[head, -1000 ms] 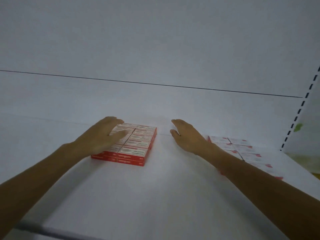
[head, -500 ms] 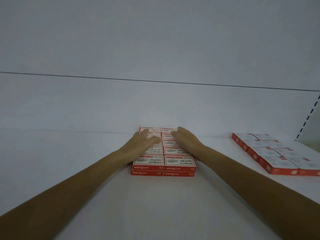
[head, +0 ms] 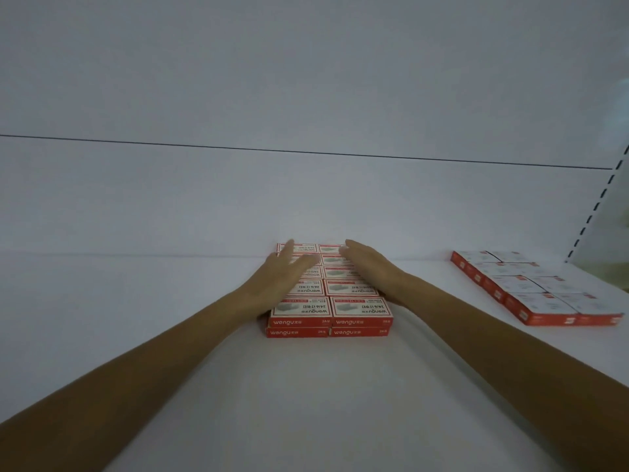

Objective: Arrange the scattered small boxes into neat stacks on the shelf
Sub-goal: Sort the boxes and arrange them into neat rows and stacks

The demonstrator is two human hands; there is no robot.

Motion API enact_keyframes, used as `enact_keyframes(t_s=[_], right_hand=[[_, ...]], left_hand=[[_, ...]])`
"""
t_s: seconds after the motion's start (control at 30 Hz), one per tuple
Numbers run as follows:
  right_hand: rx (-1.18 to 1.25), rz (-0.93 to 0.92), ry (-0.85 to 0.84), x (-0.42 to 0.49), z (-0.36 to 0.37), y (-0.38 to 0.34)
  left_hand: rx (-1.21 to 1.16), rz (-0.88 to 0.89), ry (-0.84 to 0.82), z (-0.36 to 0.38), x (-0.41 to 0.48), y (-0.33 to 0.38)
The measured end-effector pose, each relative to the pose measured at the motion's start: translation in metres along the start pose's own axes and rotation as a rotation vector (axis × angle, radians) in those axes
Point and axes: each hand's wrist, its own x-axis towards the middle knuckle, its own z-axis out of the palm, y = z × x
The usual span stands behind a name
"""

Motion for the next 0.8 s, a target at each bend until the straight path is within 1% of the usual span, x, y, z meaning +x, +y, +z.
enact_keyframes(t_s=[0.03,0.1,0.17,0.27,0.33,0.4,0.5,0.7,0.8], right_hand=[[0.02,-0.009,-0.001,0.001,-0.002,0.005],[0.053,-0.032,0.052,-0.01,-0.005,0.003],[0.076,-0.038,0.108,-0.028,-0.008,0.002],[0.149,0.008,0.106,-0.05,-0.007,0.009],[0.172,0.019,0.102,-0.062,-0.002,0.011],[0.186,-0.022,0.08,-0.07,0.006,0.008],[0.141,-0.092,0.078,-0.075,0.012,0.002],[0.077,-0.064,0.078,-0.069,0.017,0.002],[0.105,-0.065,0.019,-0.072,0.013,0.004]], left_hand=[[0.021,-0.007,0.027,-0.001,-0.002,0.001],[0.024,-0.017,0.11,-0.003,-0.011,0.008],[-0.038,-0.012,0.175,-0.005,-0.025,0.01],[-0.244,-0.006,0.134,0.002,-0.057,0.012],[-0.291,0.015,0.114,0.009,-0.071,0.011],[-0.286,0.027,0.122,0.016,-0.075,0.012],[-0.264,0.042,0.134,0.019,-0.077,0.017],[-0.235,0.011,0.133,0.018,-0.079,0.017],[-0.212,0.036,0.12,0.016,-0.086,0.023]])
